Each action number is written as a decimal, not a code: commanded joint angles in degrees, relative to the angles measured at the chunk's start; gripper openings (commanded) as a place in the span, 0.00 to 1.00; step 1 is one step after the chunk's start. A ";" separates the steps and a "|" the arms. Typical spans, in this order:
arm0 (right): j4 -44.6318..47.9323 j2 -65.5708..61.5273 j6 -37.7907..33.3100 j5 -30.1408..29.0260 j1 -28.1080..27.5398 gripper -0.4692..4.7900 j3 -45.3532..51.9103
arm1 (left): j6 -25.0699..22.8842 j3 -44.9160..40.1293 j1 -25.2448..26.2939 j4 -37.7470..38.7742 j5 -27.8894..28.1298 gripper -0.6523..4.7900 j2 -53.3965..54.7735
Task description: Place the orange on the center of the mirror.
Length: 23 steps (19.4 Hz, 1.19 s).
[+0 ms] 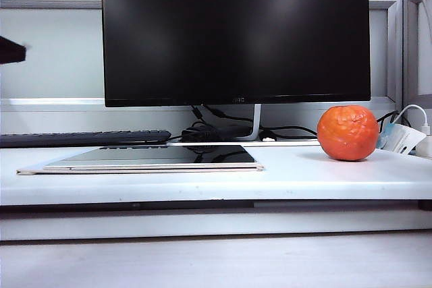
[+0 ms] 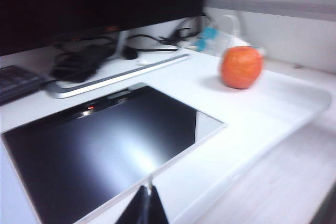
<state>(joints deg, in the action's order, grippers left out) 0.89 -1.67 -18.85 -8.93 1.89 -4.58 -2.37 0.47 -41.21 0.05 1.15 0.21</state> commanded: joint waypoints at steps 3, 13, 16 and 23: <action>9.01 -16.09 3.98 -6.82 0.87 0.19 -7.08 | -0.20 0.07 0.13 -0.52 0.13 0.11 -0.02; 18.84 -63.76 21.88 -2.08 12.11 1.00 -25.62 | -0.22 0.07 0.13 -0.50 0.15 0.11 0.00; 23.37 -72.11 21.86 0.17 12.11 1.00 -25.79 | -0.22 0.07 0.13 -0.50 0.15 0.11 -0.02; 23.98 -77.92 21.68 -0.09 12.79 1.00 -25.79 | -0.22 0.07 0.13 -0.50 0.15 0.11 -0.02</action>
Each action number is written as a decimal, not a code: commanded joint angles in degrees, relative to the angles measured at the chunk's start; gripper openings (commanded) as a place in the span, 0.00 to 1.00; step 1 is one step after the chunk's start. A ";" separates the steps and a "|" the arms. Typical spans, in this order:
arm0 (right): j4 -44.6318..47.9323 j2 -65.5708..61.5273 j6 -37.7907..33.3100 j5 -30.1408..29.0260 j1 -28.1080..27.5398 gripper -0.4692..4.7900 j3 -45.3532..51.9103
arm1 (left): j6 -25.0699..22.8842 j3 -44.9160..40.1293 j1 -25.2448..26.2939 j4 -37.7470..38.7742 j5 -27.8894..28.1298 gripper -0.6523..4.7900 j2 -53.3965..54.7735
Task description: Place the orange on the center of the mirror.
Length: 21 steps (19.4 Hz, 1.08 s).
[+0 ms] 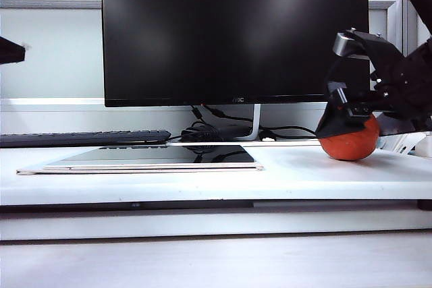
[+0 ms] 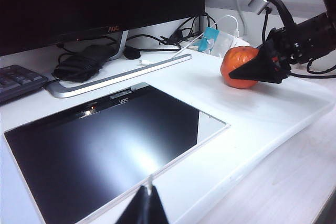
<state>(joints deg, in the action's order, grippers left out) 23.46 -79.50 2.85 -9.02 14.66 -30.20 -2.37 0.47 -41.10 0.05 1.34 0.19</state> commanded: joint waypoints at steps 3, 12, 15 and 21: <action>1.66 -0.09 -1.77 -0.07 0.04 0.93 -0.17 | -0.22 0.07 0.02 -0.50 -0.04 0.11 0.00; 17.44 -0.28 -14.32 -6.78 11.69 0.73 -0.26 | -0.22 0.07 1.22 -0.50 -0.04 0.11 0.00; 17.51 -3.39 -14.21 0.46 19.30 0.73 -3.98 | -0.22 0.09 5.92 -0.50 -0.07 0.11 0.00; 14.43 -18.45 -14.75 -1.57 21.97 0.73 -19.28 | -0.22 0.09 14.19 -0.50 -0.04 0.11 0.02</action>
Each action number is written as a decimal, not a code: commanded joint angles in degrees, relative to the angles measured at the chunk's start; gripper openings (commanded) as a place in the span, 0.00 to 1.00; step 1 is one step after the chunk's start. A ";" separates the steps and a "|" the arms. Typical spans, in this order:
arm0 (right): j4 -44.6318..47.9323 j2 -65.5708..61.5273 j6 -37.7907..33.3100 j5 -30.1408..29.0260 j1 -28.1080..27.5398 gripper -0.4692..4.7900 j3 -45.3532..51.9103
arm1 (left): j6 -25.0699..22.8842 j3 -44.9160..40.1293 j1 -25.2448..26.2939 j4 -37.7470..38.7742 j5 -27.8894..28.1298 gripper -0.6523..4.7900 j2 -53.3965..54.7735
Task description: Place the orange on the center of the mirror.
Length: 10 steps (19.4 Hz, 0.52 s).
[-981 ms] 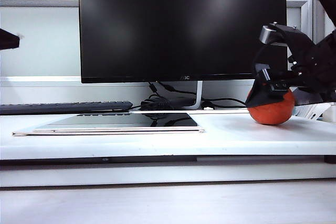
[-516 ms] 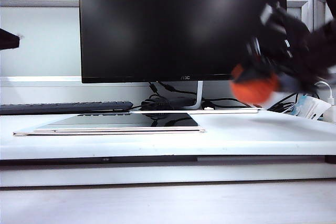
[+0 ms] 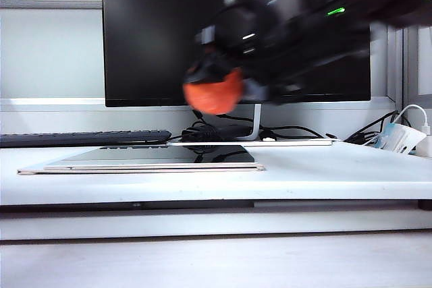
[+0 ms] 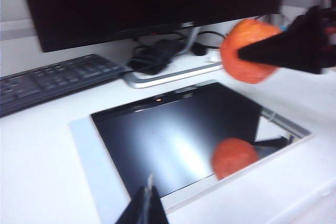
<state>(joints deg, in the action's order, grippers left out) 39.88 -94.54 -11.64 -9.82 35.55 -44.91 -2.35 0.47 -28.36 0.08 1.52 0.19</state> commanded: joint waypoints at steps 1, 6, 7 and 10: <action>-3.58 -5.05 -0.15 -0.79 1.42 0.73 -6.62 | -0.24 0.09 2.27 -0.52 -0.24 0.11 0.02; -5.38 -10.99 1.38 -0.17 4.87 0.73 -11.50 | -0.22 0.07 3.82 -0.52 -0.20 0.11 0.02; -5.27 -12.02 1.36 -0.28 5.09 0.73 -11.87 | -0.24 0.07 3.82 -0.52 -0.20 0.11 0.02; -5.46 -13.70 1.38 -0.15 5.51 0.73 -12.24 | -0.24 0.09 3.82 -0.52 -0.22 0.11 0.00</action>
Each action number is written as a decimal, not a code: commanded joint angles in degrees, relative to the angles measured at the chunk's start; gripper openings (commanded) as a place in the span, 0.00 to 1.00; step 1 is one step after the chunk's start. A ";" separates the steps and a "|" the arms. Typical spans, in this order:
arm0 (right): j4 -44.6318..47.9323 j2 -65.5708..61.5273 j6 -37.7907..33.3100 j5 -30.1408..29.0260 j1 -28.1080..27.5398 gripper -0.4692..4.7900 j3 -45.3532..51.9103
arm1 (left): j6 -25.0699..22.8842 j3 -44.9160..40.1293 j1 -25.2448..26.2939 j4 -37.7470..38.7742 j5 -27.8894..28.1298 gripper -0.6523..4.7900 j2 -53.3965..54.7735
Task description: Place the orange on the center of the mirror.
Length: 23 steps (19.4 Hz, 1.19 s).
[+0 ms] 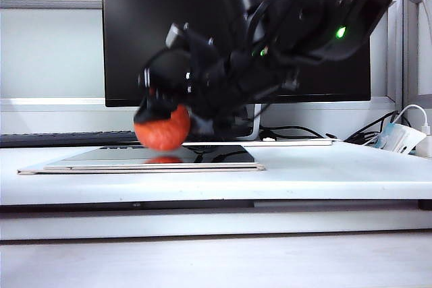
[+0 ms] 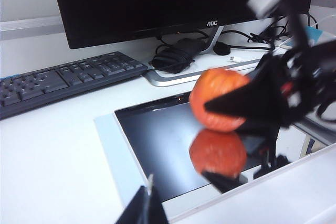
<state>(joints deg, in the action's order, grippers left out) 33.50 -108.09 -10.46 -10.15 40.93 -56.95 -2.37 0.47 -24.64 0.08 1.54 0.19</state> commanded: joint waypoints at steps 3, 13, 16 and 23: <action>0.81 -0.22 0.24 1.29 0.24 0.73 -0.20 | -0.22 0.07 0.11 -0.52 -0.24 0.11 0.00; 6.05 -0.07 0.33 1.25 0.37 1.00 -0.20 | -0.22 0.07 0.09 -0.52 -0.24 0.11 0.00; 8.31 2.10 -0.24 1.57 0.37 1.00 -0.20 | -0.22 0.07 0.09 -0.52 -0.24 0.11 0.00; 8.72 15.41 0.13 0.42 0.20 0.14 -0.13 | -0.22 0.09 0.26 -0.52 -0.24 0.11 0.00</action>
<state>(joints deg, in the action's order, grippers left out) 40.64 -94.96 -10.55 -8.91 41.04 -56.86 -2.37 0.47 -24.62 0.05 1.54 0.19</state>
